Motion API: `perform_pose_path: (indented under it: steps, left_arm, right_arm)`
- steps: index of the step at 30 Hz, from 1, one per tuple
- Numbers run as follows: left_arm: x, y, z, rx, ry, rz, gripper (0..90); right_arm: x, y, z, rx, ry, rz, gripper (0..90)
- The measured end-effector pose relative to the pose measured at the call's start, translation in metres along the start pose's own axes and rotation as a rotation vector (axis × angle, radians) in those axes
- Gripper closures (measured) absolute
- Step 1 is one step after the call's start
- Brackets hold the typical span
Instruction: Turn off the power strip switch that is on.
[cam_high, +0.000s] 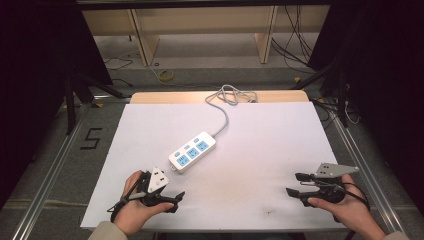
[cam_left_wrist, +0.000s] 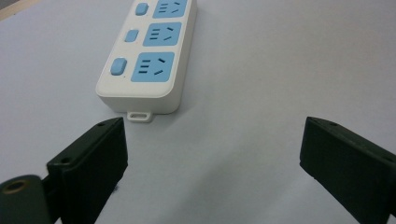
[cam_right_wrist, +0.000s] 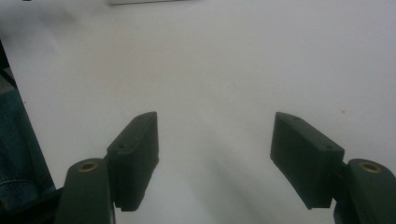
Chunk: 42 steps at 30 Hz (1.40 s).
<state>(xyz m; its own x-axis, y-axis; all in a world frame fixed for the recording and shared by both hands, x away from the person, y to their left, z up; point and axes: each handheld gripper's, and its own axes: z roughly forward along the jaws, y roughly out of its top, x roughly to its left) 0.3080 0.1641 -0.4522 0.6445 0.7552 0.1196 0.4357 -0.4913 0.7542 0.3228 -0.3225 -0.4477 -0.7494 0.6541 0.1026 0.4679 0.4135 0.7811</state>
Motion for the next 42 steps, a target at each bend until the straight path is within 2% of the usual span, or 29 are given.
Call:
perform_pose_path:
  steps: [7, 11, 14, 15, 16, 20, 25, 29, 33, 42]
  left_arm:
    - [0.004, -0.001, -0.003, -0.007, 0.015, -0.014, 7.9]
    - [0.009, 0.001, -0.007, -0.039, 0.028, -0.055, 16.2]
    - [0.011, 0.003, -0.008, -0.028, 0.044, -0.062, 17.7]
    - [0.012, 0.003, -0.008, -0.02, 0.06, -0.069, 21.9]
    - [0.012, 0.004, -0.008, -0.013, 0.067, -0.062, 21.9]
    - [0.014, 0.008, -0.01, -0.024, 0.12, -0.054, 45.1]
    - [0.021, 0.013, -0.014, -0.055, 0.144, -0.051, 75.9]
    - [0.025, 0.016, -0.017, -0.054, 0.166, -0.072, 89.4]
    - [0.027, 0.018, -0.019, -0.054, 0.182, -0.084, 89.6]
    - [0.028, 0.023, -0.016, -0.033, 0.17, -0.108, 89.8]
  right_arm:
    - [0.002, 0.001, 0.0, 0.0, 0.0, -0.007, 32.8]
    - [0.002, 0.001, 0.001, 0.003, 0.0, -0.006, 32.8]
    - [0.002, 0.001, 0.001, 0.002, 0.001, -0.007, 32.7]
    - [0.002, 0.001, 0.001, 0.003, 0.0, -0.008, 32.7]
    - [0.002, 0.001, 0.001, 0.003, 0.0, -0.008, 32.7]
    - [0.002, 0.001, 0.001, 0.006, 0.001, -0.012, 32.7]
    - [0.002, 0.001, 0.001, 0.007, 0.002, -0.013, 32.8]
    - [0.003, 0.001, 0.002, 0.007, 0.002, -0.011, 32.7]
    - [0.003, 0.001, 0.002, 0.007, 0.003, -0.011, 32.7]
    - [0.003, 0.002, 0.002, 0.01, 0.002, -0.013, 32.7]
